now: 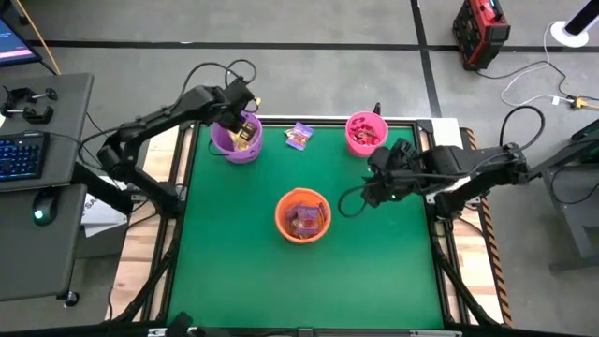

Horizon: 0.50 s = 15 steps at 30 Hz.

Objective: Sort candy by brand, put in halloween buckets
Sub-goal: Put the yellow candy into the light violet bucket, then put the violet candy into the orange bucket

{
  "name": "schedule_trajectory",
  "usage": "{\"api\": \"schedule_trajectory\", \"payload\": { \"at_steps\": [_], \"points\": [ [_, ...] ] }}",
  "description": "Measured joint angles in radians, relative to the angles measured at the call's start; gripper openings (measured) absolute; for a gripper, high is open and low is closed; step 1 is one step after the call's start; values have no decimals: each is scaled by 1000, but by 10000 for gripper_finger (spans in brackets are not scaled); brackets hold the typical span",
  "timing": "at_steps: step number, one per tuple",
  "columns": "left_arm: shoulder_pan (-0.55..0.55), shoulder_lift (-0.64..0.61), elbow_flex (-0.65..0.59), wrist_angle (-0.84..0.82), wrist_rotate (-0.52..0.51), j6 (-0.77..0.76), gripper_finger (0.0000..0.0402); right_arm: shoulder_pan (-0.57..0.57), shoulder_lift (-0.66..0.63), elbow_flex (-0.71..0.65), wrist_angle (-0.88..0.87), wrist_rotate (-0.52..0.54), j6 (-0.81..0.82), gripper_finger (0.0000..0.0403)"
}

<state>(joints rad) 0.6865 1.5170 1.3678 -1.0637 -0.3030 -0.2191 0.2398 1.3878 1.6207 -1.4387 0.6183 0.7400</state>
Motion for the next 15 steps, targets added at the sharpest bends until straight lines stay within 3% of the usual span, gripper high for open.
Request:
{"api": "schedule_trajectory", "payload": {
  "at_steps": [7, 11, 15],
  "points": [
    [71, 8, 19, 67, 216, 82, 152, -115, 0, 0, 14, -43, 128, 300],
    [64, -26, 50, 281, 374, 41, 177, -153, -2, 0, 35, -69, 148, 300],
    [17, 11, 52, 463, 399, 15, 183, -214, -2, 0, 67, -95, 98, 300]
  ]
}}
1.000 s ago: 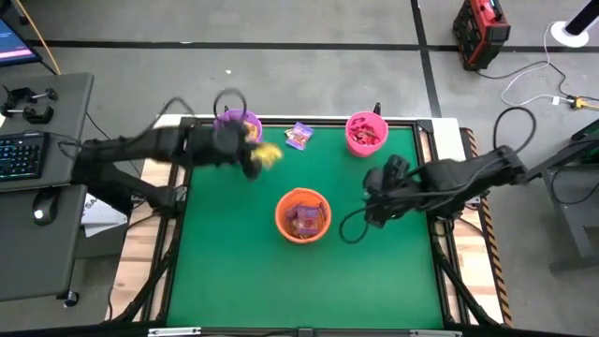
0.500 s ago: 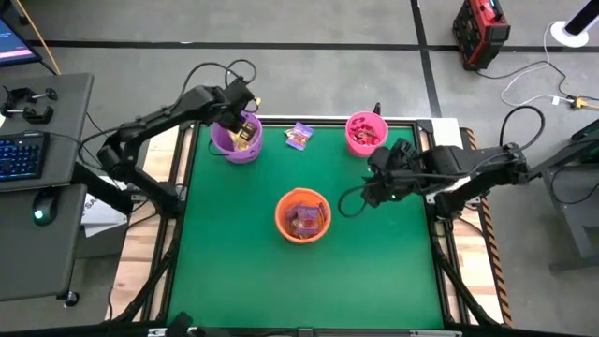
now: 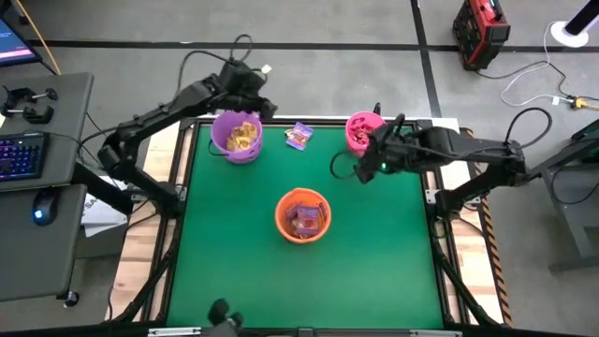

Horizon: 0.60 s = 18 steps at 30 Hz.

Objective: Sort candy by brand, put in halloween buckets
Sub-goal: Put the violet candy into the orange bucket

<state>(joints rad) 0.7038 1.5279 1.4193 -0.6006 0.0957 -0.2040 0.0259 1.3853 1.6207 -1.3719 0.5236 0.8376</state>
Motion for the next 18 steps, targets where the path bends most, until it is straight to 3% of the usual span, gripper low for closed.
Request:
{"api": "schedule_trajectory", "payload": {
  "at_steps": [8, 14, 18],
  "points": [
    [-72, 257, -2, 36, 20, -124, 184, -116, 0, 0, 9, -77, -60, 300],
    [-116, 423, -2, 227, 25, -181, 184, -142, 0, 0, 15, -92, -79, 300],
    [-125, 472, 9, 285, -41, -180, 184, -144, 0, 0, 17, -109, -79, 300]
  ]
}}
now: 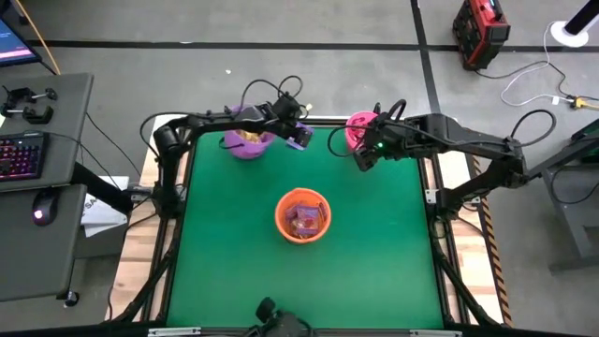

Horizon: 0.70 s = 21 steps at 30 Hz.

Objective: Sort candy by brand, put in halloween buckets
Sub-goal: Put the violet candy into the orange bucket

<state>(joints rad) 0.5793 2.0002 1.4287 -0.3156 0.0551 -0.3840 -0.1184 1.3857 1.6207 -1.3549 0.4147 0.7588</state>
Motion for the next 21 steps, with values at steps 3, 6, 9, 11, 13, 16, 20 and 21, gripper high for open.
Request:
{"api": "schedule_trajectory", "payload": {
  "at_steps": [3, 6, 9, 11, 13, 16, 20, 21],
  "points": [
    [0, 3, 19, -4, -16, 19, 184, 0, 0, 0, 5, -1, 0, 300],
    [1, -25, 42, -22, -19, 36, 184, 0, 0, 0, 7, -1, 0, 300],
    [3, -60, 62, -28, -19, 53, 184, 0, 0, 0, 7, 0, 0, 300],
    [3, -84, 65, -23, -20, 62, 184, 0, 0, 0, 7, 0, 0, 300],
    [3, -106, 65, 1, -21, 85, 184, 0, 0, 0, 9, 1, -1, 300],
    [0, -120, 67, 58, -24, 128, 184, 0, 0, 0, 25, 4, -1, 300],
    [6, -80, 69, 69, -48, 124, 184, 0, 0, 0, 52, 5, -1, 300],
    [11, -61, 69, 47, -41, 120, 184, 0, 0, 0, 56, 2, -1, 300]
  ]
}}
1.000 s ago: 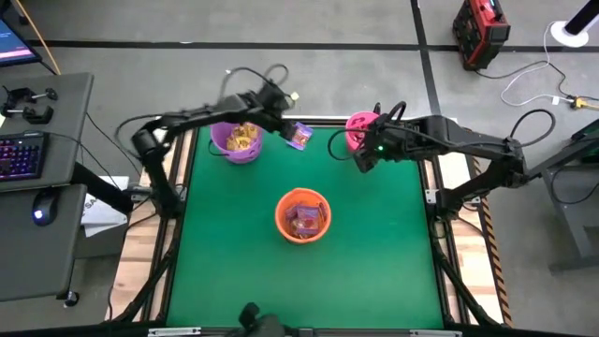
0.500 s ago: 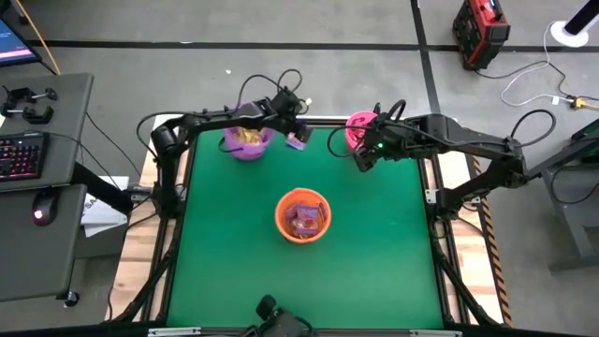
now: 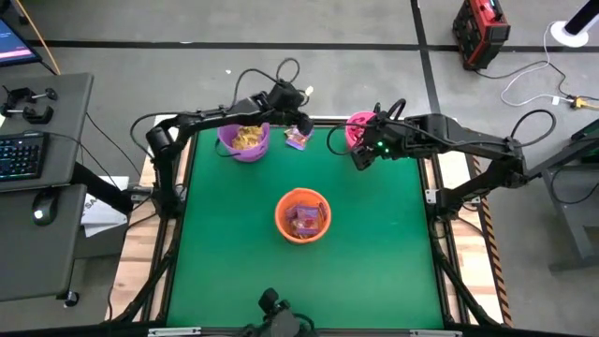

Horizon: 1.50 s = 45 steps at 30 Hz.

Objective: Sort candy by brand, put in halloween buckets
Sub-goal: Put the violet candy into the orange bucket

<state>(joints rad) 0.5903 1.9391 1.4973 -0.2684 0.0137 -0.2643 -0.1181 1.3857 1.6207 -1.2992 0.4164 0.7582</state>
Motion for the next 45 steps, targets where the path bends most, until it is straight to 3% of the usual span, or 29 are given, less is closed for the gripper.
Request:
{"api": "schedule_trajectory", "payload": {
  "at_steps": [9, 20, 31, 37, 42, 45],
  "points": [
    [26, 139, -2, 42, 7, 80, 184, 0, 0, 0, 56, -8, 5, 300],
    [26, 179, -2, -15, -20, 110, 184, 1, 1, 0, 72, -27, 27, 300],
    [23, 209, -2, -81, 39, 77, 182, 1, 1, 0, 77, -28, 19, 300],
    [10, 217, -6, -151, 75, 146, 125, 1, 1, 0, 77, -28, 19, 300],
    [-25, 216, -5, -183, 68, 213, 25, 1, 1, 0, 77, -28, 0, 300],
    [-38, 215, -2, -205, 54, 223, 8, 1, 1, 0, 77, -29, 0, 300]
  ]
}}
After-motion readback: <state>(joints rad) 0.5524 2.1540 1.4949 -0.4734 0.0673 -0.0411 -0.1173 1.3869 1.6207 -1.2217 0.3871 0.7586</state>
